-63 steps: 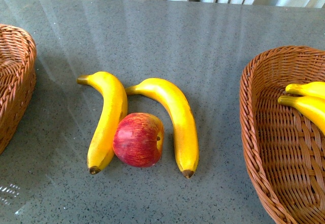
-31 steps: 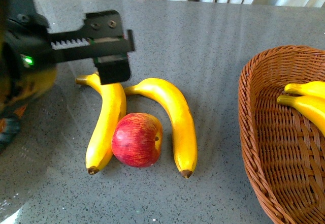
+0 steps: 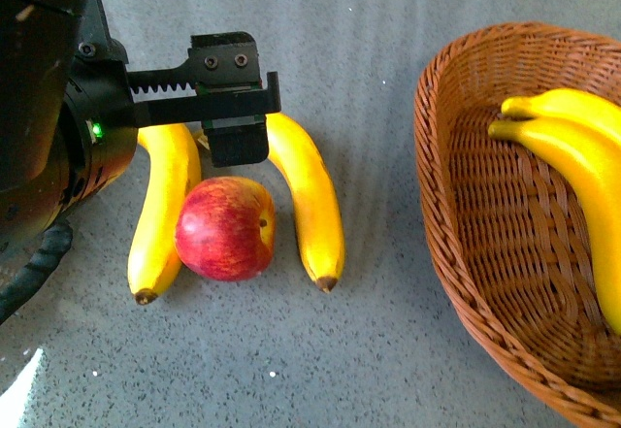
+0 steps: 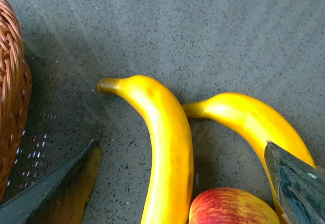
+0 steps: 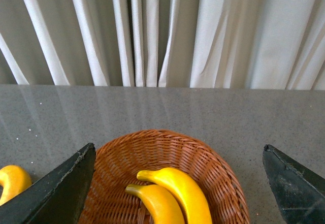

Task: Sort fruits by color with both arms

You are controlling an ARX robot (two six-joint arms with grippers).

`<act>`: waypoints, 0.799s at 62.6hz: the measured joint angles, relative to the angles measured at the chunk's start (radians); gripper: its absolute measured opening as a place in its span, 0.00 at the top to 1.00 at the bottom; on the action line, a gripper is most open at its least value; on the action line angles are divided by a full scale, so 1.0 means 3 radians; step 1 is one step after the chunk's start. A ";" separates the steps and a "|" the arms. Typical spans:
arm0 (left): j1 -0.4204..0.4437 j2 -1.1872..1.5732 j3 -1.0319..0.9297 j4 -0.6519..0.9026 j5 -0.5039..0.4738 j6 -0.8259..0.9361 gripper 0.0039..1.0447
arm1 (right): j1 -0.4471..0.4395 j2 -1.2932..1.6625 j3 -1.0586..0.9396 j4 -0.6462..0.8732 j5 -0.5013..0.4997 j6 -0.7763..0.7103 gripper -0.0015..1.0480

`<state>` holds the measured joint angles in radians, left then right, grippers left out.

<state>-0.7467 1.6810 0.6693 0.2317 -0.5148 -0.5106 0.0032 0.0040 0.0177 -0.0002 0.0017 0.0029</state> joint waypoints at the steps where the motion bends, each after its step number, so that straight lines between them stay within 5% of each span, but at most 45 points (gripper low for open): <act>1: -0.0004 0.0009 0.0000 -0.0004 0.0004 -0.0006 0.09 | 0.0000 0.0000 0.0000 0.0000 0.0000 0.0000 0.09; 50: -0.0154 0.0088 0.0004 -0.0214 0.0657 0.0178 0.09 | 0.0000 0.0000 0.0000 0.0000 0.0000 0.0000 0.09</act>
<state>-0.7929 1.7073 0.6704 0.1677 -0.3176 -0.4572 0.0032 0.0040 0.0177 -0.0002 0.0017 0.0029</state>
